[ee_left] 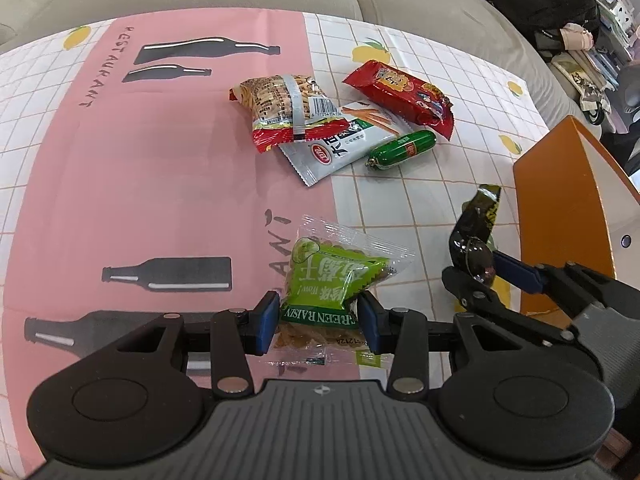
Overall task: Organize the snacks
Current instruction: 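Carry the raisin bag with the left tool while the right tool carries the candy over the box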
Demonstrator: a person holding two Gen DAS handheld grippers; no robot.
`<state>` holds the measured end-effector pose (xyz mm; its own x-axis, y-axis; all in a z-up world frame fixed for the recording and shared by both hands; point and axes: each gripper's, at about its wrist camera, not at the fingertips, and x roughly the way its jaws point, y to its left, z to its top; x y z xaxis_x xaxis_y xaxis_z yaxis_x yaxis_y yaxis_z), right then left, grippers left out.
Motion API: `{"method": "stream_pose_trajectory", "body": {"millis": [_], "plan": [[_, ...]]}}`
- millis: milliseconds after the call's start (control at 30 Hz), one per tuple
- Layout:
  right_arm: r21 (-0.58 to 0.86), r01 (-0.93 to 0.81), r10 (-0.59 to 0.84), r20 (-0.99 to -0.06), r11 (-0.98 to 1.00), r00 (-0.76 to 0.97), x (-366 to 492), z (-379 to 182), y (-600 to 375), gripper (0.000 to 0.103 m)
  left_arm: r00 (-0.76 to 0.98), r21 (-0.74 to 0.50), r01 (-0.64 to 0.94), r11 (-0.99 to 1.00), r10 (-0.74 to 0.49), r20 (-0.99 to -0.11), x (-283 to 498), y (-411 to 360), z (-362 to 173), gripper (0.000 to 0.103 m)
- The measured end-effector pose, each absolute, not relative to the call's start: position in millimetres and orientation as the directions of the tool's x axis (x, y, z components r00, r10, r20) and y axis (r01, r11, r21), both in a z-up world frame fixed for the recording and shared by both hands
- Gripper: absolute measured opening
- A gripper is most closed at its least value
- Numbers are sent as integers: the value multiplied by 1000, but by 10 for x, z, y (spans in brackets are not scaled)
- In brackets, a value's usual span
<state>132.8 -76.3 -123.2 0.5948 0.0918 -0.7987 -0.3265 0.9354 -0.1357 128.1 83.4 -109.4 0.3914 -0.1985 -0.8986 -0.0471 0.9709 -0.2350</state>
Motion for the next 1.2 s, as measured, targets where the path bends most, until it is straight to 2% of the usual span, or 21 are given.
{"method": "stream_pose_trajectory", "body": {"millis": [333,600,967,1200], "plan": [[-63,-352,186,-756,934,628,965,-687,-966,38,445,-245,-8,970,-216,-869,1083,665,-719,48],[-17,-337,224,-715,941,662,785,-230,-1354,38,494,-256,80,963,-262,-829,1021,365,-271,48],[-38,-263,172,-666,964,726,655,223,-2108,38,520,-249,260,933,-353,-778,1079,-322,220,48],[-51,-185,103,-672,981,733,724,325,-2622,38,483,-235,391,890,-416,-771,1243,-912,338,48]]}}
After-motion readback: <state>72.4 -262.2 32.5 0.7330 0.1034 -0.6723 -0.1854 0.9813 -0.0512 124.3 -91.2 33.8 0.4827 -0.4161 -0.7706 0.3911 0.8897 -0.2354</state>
